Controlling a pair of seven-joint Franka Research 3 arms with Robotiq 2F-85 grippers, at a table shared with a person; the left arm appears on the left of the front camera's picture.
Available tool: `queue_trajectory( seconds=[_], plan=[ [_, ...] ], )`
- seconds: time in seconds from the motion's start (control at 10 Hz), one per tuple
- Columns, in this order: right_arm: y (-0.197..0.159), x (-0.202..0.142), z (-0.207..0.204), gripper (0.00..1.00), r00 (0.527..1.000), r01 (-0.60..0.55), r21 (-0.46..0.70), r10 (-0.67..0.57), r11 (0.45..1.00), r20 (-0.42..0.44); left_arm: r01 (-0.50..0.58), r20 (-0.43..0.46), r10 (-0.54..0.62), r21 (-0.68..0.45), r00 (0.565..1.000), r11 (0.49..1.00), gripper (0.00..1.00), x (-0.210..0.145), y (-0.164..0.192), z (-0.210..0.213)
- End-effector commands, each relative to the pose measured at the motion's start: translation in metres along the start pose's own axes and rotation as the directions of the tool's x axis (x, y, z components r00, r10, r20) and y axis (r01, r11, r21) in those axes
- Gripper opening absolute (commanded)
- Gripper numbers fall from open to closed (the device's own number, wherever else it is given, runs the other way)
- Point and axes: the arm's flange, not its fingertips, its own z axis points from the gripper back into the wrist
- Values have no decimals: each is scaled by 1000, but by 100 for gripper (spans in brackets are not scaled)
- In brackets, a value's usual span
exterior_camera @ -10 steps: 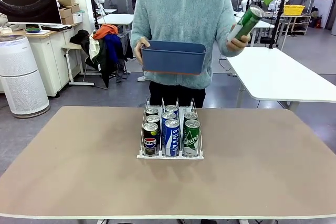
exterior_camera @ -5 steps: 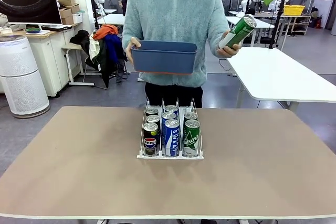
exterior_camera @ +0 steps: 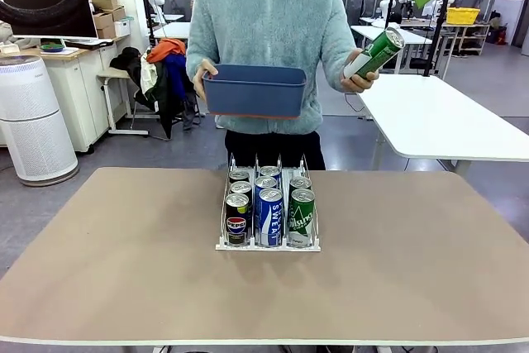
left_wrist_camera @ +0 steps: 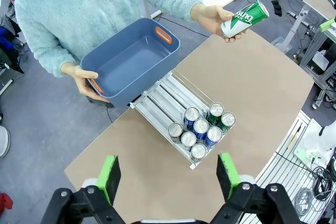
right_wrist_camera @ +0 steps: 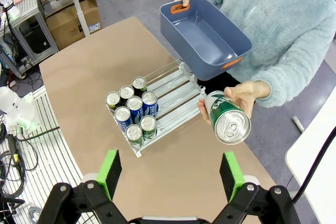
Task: Fill the beverage cans into the dispenser.
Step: Pick up the Sprite handed by the human.
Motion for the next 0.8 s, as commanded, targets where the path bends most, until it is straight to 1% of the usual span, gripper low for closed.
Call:
queue_trajectory(
  seconds=[0.0, 0.7],
  plan=[
    [1, -1, 0, 100, 1000, 1, 2, -1, 1000, -1, -2, 1, 2, 2, 1000, 1000, 97, -1, 1, 1],
    [1, -1, 0, 100, 1000, 1, 2, -1, 1000, -1, -2, 1, 2, 2, 1000, 1000, 97, -1, 1, 1]
  ],
)
